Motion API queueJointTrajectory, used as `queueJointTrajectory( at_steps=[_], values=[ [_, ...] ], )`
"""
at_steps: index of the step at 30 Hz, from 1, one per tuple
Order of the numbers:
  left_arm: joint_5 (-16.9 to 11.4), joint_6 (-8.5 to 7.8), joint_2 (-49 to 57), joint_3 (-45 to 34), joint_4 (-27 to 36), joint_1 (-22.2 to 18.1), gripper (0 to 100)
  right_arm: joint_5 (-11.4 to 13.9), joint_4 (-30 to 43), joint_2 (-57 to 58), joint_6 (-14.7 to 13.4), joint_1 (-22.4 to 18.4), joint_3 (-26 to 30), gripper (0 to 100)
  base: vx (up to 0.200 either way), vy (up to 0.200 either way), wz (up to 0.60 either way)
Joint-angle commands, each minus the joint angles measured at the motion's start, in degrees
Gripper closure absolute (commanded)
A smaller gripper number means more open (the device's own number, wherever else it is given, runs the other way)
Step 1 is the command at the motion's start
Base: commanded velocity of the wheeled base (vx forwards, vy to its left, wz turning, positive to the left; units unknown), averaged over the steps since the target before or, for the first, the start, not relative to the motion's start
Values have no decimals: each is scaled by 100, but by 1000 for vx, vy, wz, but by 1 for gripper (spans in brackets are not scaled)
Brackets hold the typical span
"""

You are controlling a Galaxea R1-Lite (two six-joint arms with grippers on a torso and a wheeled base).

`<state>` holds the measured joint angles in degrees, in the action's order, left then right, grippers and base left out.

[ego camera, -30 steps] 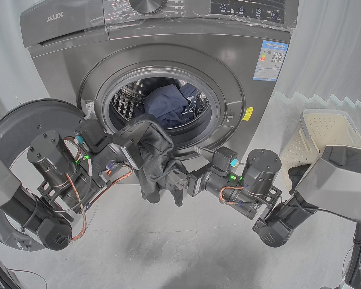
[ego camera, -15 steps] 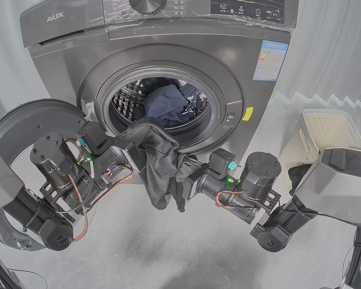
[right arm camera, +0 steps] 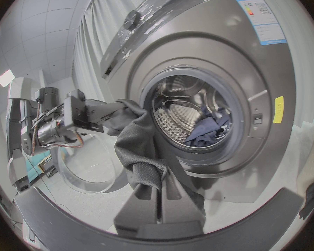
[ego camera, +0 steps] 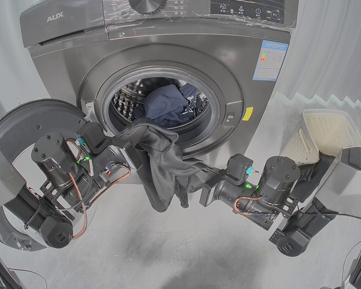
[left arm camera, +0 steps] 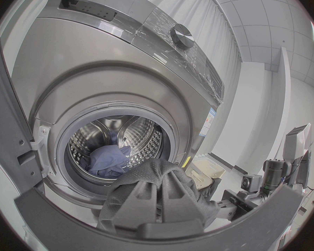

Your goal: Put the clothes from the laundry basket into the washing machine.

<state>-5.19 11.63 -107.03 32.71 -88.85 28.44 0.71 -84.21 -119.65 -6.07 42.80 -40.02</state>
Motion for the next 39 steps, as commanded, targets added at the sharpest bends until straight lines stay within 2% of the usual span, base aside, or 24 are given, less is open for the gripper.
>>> queueJointTrajectory(
  at_steps=[1, 6, 7, 13, 18, 25, 28, 31, 35, 36, 37, 38, 39],
  values=[
    [1, -3, 42, 16, -1, -14, 100, -79, 19, 65, -61, -299, 3, 100, 0, 0, 0],
    [1, -3, 69, 25, -10, -5, 100, -79, 19, -94, -70, -510, 21, 100, 0, 0, 0],
    [1, -3, 95, 25, -10, -5, 100, -79, 19, -102, -70, -501, 3, 0, 0, 0, 0],
    [-8, 15, 262, 25, -1, 48, 100, -71, 124, -173, -35, -483, 82, 0, 0, 0, 0],
    [-8, 6, 297, 52, -1, 39, 100, 26, 142, -225, 27, -325, 372, 0, 0, 0, 0],
    [18, -3, 288, 175, -1, -5, 100, 536, 72, -217, 45, -9, 741, 0, 0, 0, 0],
    [18, -3, 288, 175, -10, 4, 100, 668, 36, -217, 45, 35, 785, 0, 0, 0, 0],
    [18, -12, 280, 157, -1, 4, 100, 694, 19, -217, 45, 44, 548, 0, 0, 0, 0],
    [10, -12, 288, 113, -10, 48, 100, 562, 19, -331, 36, 18, -217, 0, 0, 0, 0],
    [10, -12, 288, 113, -10, 48, 100, 562, 19, -331, 36, 18, -217, 0, 0, 0, 0],
    [10, -12, 280, 95, -1, 48, 100, 492, 80, -419, 45, -26, -603, 0, 0, 0, 0],
    [10, -12, 280, 87, -10, 48, 100, 483, 80, -436, 45, -26, -656, 0, 0, 0, 0],
    [10, -20, 262, 87, -10, 48, 100, 457, 89, -542, 45, -53, -955, 0, 0, 0, 0]
  ],
)
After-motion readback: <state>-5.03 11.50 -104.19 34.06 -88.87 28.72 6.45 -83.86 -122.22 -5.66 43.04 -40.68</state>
